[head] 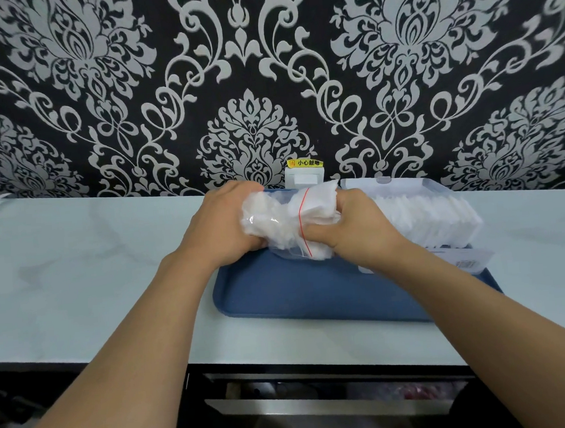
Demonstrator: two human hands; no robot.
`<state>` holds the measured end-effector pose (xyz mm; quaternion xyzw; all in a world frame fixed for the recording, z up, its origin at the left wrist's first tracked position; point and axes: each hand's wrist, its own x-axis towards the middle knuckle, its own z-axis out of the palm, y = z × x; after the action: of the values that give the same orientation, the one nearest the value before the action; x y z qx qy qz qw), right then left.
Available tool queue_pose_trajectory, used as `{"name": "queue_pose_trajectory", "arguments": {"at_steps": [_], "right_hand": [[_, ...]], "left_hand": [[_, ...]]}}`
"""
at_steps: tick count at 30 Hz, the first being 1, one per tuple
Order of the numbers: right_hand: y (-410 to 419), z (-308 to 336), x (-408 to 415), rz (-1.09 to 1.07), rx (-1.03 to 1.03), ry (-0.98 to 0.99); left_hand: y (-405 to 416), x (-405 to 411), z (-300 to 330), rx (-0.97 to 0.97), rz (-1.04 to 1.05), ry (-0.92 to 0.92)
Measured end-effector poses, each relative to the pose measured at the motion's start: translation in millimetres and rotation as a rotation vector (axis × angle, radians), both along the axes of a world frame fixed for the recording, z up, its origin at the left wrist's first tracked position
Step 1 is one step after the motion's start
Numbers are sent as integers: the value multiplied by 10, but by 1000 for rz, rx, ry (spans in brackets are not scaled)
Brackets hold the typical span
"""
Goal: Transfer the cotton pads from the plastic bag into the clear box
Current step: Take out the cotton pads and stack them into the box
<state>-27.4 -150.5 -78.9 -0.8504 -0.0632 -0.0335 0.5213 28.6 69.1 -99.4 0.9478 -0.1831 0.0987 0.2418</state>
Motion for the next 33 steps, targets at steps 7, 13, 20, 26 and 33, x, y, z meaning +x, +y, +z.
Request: {"name": "queue_pose_trajectory", "arguments": {"at_steps": [7, 13, 20, 26, 33], "right_hand": [[-165, 141, -45, -70, 43, 3], [-508, 365, -176, -83, 143, 36], [-755, 536, -262, 11, 202, 93], [-550, 533, -303, 143, 149, 135], [-676, 503, -332, 98, 250, 222]], "left_hand": [[22, 1, 41, -53, 83, 14], [-143, -113, 161, 162, 162, 108], [-586, -449, 733, -484, -65, 55], [-1216, -593, 715, -805, -138, 364], [-1166, -545, 647, -1403, 121, 333]]}}
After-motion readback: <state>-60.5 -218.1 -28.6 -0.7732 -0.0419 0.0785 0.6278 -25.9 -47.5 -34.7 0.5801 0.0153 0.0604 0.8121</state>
